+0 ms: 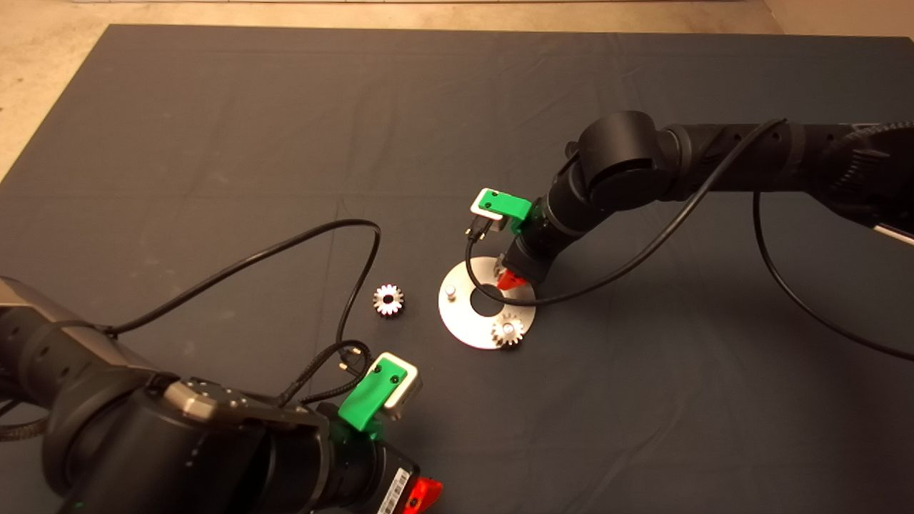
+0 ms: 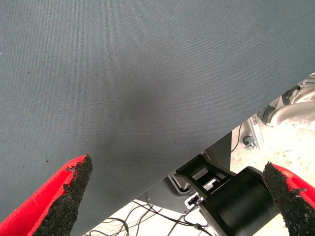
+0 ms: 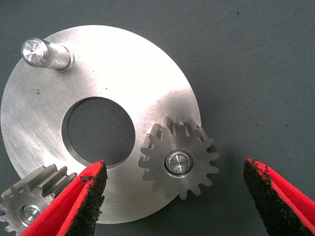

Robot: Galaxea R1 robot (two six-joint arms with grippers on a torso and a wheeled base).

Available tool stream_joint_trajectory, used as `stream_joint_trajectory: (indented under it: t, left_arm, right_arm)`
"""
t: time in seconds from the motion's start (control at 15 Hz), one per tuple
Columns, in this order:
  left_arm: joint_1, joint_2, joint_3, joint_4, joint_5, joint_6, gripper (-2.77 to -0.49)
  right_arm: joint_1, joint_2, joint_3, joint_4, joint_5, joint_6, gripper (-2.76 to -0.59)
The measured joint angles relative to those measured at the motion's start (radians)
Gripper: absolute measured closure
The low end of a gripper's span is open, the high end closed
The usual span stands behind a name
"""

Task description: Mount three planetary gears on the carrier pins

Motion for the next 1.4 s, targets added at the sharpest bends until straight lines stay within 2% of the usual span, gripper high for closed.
stream_joint_trajectory:
  t: [0.13, 0.2, 0.27, 0.33, 0.4, 0.47, 0.53, 0.6, 0.67, 0.73, 0.8, 0.87, 1.0, 1.13, 1.2, 1.27, 1.4]
  left_arm:
    - [0.000, 0.000, 0.000, 0.000, 0.000, 0.000, -2.50]
    - [0.000, 0.000, 0.000, 0.000, 0.000, 0.000, -2.50]
    - [0.000, 0.000, 0.000, 0.000, 0.000, 0.000, -2.50]
    - [0.000, 0.000, 0.000, 0.000, 0.000, 0.000, -2.50]
    - [0.000, 0.000, 0.000, 0.000, 0.000, 0.001, -2.50]
    - [0.000, 0.000, 0.000, 0.000, 0.000, 0.001, -2.50]
    - [0.000, 0.000, 0.000, 0.000, 0.000, 0.001, -2.50]
    - [-0.002, 0.001, 0.000, 0.000, 0.000, 0.005, -2.50]
    - [-0.012, 0.005, 0.000, 0.000, -0.002, 0.011, -2.50]
    - [-0.021, 0.003, 0.000, 0.000, 0.000, 0.035, -2.50]
    - [-0.026, -0.007, 0.000, 0.000, -0.001, 0.067, -2.50]
    - [-0.034, -0.022, 0.000, 0.000, 0.000, 0.116, -2.50]
    - [-0.065, -0.072, 0.000, -0.001, -0.001, 0.257, -2.50]
    - [-0.134, -0.133, -0.001, 0.000, 0.000, 0.355, -2.50]
    - [-0.162, -0.159, -0.008, 0.000, 0.000, 0.388, -2.50]
    - [-0.175, -0.176, -0.022, 0.000, 0.001, 0.414, -2.50]
    - [-0.185, -0.187, -0.068, 0.004, 0.000, 0.461, -2.50]
  right_arm:
    - [0.005, -0.022, 0.048, 0.001, -0.001, 0.009, -2.05]
    - [0.023, -0.046, 0.101, 0.005, 0.000, 0.027, -2.05]
    - [0.062, -0.083, 0.153, 0.010, 0.007, 0.054, -2.05]
    - [0.118, -0.141, 0.203, 0.015, 0.016, 0.081, -2.05]
    - [0.167, -0.223, 0.252, 0.016, 0.019, 0.100, -2.05]
    - [0.189, -0.326, 0.312, 0.017, 0.018, 0.118, -2.05]
    - [0.177, -0.427, 0.387, 0.018, 0.006, 0.133, -2.05]
    - [0.139, -0.516, 0.474, 0.023, -0.011, 0.146, -2.05]
    - [0.084, -0.588, 0.563, 0.032, -0.013, 0.161, -2.05]
    - [0.043, -0.643, 0.637, 0.037, -0.011, 0.176, -2.05]
    - [0.023, -0.685, 0.692, 0.037, -0.003, 0.187, -2.05]
    - [0.015, -0.723, 0.720, 0.036, 0.001, 0.199, -2.05]
    - [0.003, -0.809, 0.739, 0.032, -0.005, 0.213, -2.05]
    - [-0.009, -0.860, 0.762, 0.032, -0.009, 0.213, -2.05]
    - [-0.009, -0.872, 0.766, 0.032, -0.006, 0.214, -2.05]
    - [-0.008, -0.878, 0.766, 0.032, -0.005, 0.214, -2.05]
    - [-0.008, -0.887, 0.771, 0.032, -0.001, 0.214, -2.05]
